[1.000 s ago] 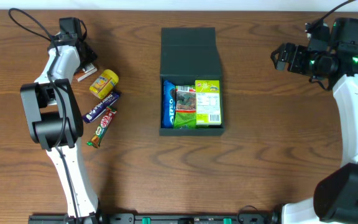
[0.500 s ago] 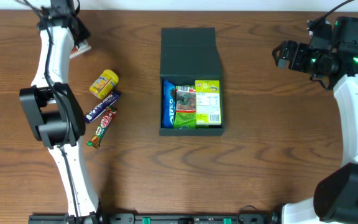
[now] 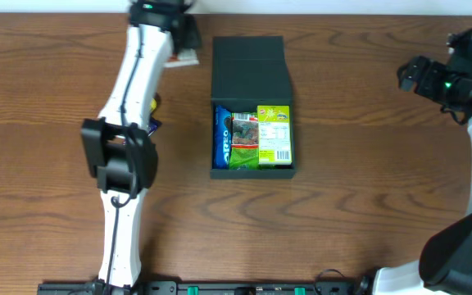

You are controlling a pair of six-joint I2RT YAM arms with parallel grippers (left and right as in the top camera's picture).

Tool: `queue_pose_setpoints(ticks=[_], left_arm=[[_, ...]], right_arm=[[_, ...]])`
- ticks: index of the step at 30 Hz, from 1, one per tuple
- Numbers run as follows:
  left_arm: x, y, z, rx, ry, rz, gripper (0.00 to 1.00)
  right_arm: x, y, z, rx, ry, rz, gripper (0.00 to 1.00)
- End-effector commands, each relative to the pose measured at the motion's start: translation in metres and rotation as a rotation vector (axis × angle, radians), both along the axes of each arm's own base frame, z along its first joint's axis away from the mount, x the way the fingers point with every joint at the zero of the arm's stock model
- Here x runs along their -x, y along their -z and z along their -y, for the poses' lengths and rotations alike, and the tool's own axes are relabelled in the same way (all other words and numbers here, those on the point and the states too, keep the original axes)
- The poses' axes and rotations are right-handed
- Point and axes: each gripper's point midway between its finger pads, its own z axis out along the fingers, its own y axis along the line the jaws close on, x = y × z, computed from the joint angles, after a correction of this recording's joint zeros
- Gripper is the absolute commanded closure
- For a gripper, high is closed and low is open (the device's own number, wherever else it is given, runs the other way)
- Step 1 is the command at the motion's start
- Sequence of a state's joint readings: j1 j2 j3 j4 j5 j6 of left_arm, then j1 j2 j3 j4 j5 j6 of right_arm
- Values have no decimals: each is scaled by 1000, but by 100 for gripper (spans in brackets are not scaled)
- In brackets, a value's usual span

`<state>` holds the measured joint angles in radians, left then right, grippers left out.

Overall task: Pack container
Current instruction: 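Lower the brown Pocky box into the box's right side and release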

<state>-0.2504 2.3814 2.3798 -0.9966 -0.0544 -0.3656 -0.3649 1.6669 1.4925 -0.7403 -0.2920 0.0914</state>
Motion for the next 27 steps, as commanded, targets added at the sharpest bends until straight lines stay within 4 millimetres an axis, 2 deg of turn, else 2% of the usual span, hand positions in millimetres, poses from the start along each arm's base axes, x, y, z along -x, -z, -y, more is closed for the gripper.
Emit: queue_pose_setpoints(ticks=[1,4,7,10,13,16,21,23,27], left_arm=[[18,-8,41,15,78,-22,36],[63,4,88,-13,163,-133,41],[104,10,128,-37,228,-213,41],[141,14,159,-55,273,-270,34],[167,16,179,-60,308,-313,31],[184,17,194,-71,349,-329,30],[194,18,202,-47,354,-354,29],[196,20,201,-44,344,-368,21],[200,22,204,-31,350,-388,14]], right_arm=[[3,-13,12,46,-7,30,1],[3,-15,20,74,-15,42,1],[1,-18,26,95,-18,61,1],[-1,-21,30,104,-11,80,1],[-3,-23,32,109,-10,90,1],[-5,-25,33,120,-14,103,1],[-6,-27,34,122,-14,109,1],[-6,-27,34,123,-14,109,1],[-6,-26,33,121,-14,107,1]])
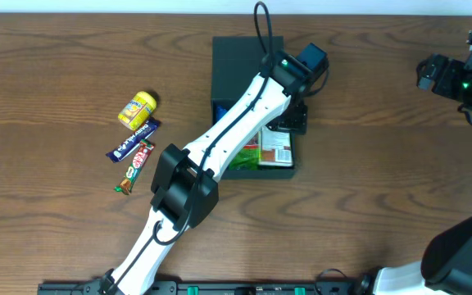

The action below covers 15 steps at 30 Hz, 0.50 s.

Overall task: Pack container
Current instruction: 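Lower the brown Pocky box into the box's right side and release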

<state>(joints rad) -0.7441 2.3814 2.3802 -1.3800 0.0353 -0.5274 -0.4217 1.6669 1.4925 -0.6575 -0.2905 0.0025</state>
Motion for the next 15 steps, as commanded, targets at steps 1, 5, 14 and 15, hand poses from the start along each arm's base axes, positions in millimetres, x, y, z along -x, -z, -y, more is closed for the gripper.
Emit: queue_pose_setpoints(ticks=[1,5,14,15], left_arm=[[-2,-6,3,27,-14,1,14],[-3,-6,1,23,-8,0,21],[-6,-14,-27,-12,28,-28,94],[-6,-14,-32,-36,45,-23,94]], right_arm=[[1,-13,2,27,-8,28,1],[1,-13,-1,12,-20,28,1],[15,0,-10,-35,-29,-45,1],[16,1,-10,-38,-29,-51,1]])
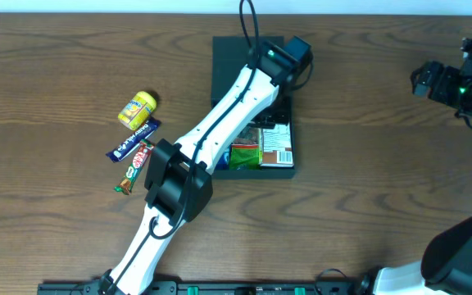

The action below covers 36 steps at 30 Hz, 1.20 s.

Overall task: Pack container
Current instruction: 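Lower the brown Pocky box into the box's right side and release, then grasp the yellow Mentos tube with the left gripper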

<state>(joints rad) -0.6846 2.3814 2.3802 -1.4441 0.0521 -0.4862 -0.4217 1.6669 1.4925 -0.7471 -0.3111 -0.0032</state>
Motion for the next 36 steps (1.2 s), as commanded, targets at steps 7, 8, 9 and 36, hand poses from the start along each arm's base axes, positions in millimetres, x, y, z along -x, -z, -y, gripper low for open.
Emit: queue_pose_setpoints(ticks=[7,8,9,36], left_arm=[[-39,-59,-71,-98,-37,183,94],[-46,-80,-99,-129,-59,232,94],[-49,-94,-117,-153,-73,259,94],[-66,38,-321,-151,278,208,2]], right_arm=[[11,-5,-5,-13,-12,-23,1],[11,-4,-5,-14,-12,-25,1],[11,-4,-6,-15,-14,-25,1],[10,-4,-23,-57,-60,-26,1]])
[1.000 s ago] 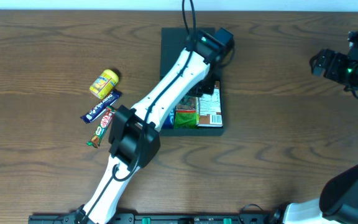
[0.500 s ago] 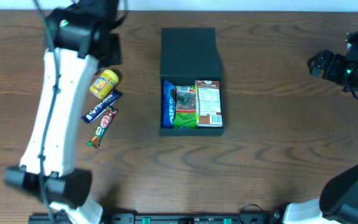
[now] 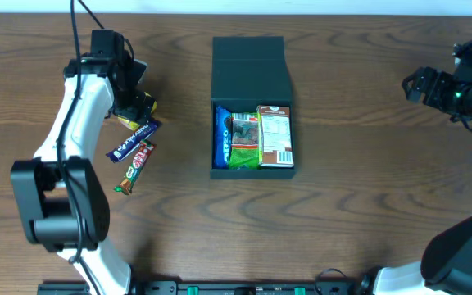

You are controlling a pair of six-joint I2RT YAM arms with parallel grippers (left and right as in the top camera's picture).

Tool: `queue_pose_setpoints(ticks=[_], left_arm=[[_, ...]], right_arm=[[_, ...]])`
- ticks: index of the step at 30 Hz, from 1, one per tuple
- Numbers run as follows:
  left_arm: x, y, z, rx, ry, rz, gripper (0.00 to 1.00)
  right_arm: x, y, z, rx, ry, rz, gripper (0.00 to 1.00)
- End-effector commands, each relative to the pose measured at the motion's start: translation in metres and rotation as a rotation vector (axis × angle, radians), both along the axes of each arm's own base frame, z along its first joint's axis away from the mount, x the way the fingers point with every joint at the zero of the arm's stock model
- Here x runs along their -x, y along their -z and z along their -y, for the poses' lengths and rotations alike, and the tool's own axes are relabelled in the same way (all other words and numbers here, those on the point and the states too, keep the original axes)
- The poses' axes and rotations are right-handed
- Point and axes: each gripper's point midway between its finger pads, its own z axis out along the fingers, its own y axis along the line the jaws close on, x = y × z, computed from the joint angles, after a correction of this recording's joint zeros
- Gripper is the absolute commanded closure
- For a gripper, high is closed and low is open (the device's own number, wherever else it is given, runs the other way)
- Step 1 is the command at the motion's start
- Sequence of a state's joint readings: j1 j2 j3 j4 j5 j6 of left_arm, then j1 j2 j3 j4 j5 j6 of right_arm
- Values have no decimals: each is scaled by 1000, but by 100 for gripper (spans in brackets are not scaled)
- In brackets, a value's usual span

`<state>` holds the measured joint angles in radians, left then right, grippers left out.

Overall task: Pack container
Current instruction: 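Grasp the yellow Mentos tube with the left gripper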

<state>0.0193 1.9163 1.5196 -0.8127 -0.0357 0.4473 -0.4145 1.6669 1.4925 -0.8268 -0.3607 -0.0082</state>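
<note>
The dark box [image 3: 252, 172] stands mid-table, its lid [image 3: 251, 59] laid open behind it. Inside lie a blue cookie pack [image 3: 222, 139], a green packet [image 3: 244, 141] and, at the right, a brown packet with a white label [image 3: 274, 135]. My left gripper [image 3: 131, 105] hangs over a small yellow item [image 3: 147, 106] at the left; its wrist hides the fingers. Below it lie a blue bar [image 3: 133, 141] and a red-and-green bar [image 3: 135, 166]. My right gripper [image 3: 416, 82] is raised at the far right, holding nothing that I can see.
The left arm's links run down the table's left side to its base at the front. The right arm's base fills the front right corner. Bare wood surrounds the box on all sides.
The left arm was stretched across the box with its gripper over the lid side. Now it is at the left, over the yellow item. The brown packet lies uncovered in the box.
First my left gripper was at the back left on a small packet, and the box held the blue and green packs. Then it was down in the box's right side, then just above it. Now a brown packet lies there and the gripper is over the yellow item.
</note>
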Motion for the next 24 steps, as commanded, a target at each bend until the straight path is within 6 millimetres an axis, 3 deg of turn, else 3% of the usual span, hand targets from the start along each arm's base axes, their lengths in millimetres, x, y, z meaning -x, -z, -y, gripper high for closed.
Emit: queue_pose_setpoints(ticks=[1,6,9,17,20,22,24], left_arm=[[-5,22,-4,-15,90,-38,3],[-17,46,-6,-37,165,-41,2],[-29,48,-6,-41,163,1,3],[-29,70,3,59,166,-23,0],[-32,70,4,63,168,-12,14],[-32,69,6,78,172,-10,34],[-32,69,7,81,173,-10,42]], right_arm=[[-1,-12,-5,7,-20,30,1],[0,-12,-6,4,-20,23,1],[2,-10,-7,0,-20,13,1],[4,-9,-8,-18,-5,0,1],[4,-9,-8,-19,-4,0,1],[4,-9,-8,-19,-4,0,1],[4,-9,-8,-19,-4,0,1]])
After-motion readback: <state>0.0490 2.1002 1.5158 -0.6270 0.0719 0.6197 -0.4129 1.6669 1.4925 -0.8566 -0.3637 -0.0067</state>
